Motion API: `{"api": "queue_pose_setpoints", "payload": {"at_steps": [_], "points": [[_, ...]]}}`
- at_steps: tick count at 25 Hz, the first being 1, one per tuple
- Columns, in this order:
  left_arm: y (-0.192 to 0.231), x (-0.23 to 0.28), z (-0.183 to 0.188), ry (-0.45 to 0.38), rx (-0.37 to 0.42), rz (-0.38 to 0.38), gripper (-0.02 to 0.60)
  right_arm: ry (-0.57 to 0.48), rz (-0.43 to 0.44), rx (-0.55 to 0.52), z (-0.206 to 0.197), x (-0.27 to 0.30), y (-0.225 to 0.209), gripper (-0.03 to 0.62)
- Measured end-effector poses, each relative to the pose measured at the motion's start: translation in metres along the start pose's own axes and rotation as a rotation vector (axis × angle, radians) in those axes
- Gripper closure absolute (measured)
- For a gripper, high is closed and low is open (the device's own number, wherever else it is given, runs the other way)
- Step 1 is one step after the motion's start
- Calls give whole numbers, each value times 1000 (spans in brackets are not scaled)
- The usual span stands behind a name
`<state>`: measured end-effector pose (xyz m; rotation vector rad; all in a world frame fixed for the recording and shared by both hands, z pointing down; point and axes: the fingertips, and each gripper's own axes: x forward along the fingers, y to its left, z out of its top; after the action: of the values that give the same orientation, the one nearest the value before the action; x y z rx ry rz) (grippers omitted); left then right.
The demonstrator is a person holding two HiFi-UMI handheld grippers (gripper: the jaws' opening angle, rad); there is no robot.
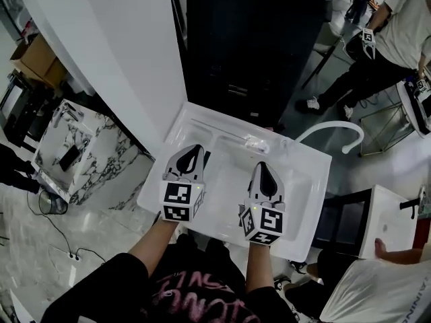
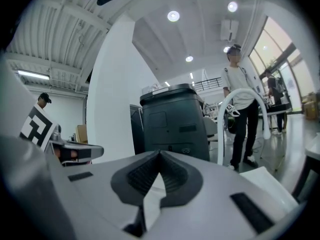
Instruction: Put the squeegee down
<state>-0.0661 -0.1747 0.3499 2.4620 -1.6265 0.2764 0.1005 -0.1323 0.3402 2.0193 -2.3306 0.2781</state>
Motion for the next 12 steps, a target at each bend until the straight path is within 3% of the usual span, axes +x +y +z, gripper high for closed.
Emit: {"api": "queue_pose_setpoints", "payload": {"at_steps": [12], "points": [[-6, -8, 33, -73, 11, -14, 572, -66, -4, -36, 34, -9, -1, 572]]}}
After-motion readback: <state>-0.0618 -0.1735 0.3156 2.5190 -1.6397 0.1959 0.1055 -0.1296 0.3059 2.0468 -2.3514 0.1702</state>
